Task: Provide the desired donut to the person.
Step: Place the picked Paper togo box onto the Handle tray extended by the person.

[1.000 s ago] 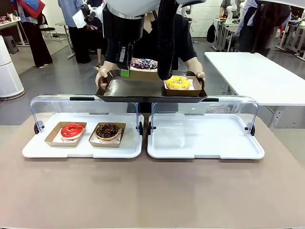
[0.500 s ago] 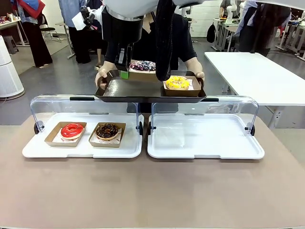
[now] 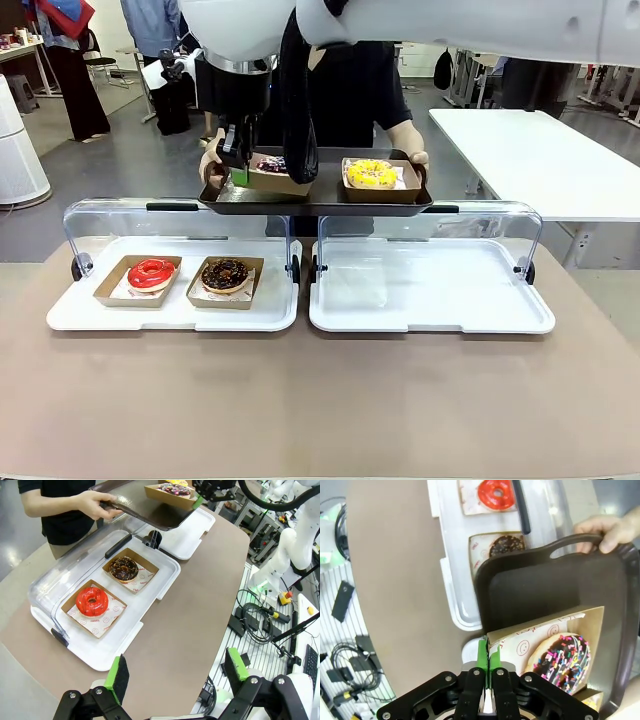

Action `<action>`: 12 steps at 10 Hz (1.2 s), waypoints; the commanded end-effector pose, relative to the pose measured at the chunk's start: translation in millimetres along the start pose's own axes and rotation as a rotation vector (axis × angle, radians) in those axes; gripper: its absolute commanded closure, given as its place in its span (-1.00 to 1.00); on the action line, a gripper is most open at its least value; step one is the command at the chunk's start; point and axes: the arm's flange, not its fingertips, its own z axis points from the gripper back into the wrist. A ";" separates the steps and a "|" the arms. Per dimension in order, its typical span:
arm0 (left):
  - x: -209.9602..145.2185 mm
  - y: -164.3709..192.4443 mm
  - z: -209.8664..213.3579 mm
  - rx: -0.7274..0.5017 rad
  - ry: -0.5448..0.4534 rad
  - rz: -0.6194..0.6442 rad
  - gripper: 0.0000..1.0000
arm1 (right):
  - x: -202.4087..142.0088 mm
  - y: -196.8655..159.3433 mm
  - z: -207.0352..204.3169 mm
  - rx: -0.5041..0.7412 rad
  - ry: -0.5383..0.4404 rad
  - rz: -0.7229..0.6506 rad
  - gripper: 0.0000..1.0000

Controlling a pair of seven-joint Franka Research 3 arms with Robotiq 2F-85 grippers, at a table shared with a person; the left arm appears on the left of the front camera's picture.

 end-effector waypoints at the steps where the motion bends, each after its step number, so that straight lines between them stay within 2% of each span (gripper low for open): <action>1: -0.8 -0.9 0.9 -0.002 -0.007 -0.005 -1.00 | 21.1 -15.3 4.7 -0.033 0.035 -0.059 0.97; 4: -0.8 -0.9 0.9 -0.002 -0.007 -0.005 -1.00 | 25.0 -34.4 -3.1 -0.029 0.056 -0.073 0.97; 7: -0.8 -0.9 0.9 -0.002 -0.007 -0.005 -1.00 | 23.0 -49.7 -10.8 -0.007 0.034 0.023 0.97; 12: -0.8 -0.9 0.9 -0.002 -0.007 -0.005 -1.00 | 16.9 -62.8 -23.7 -0.025 0.073 0.030 0.97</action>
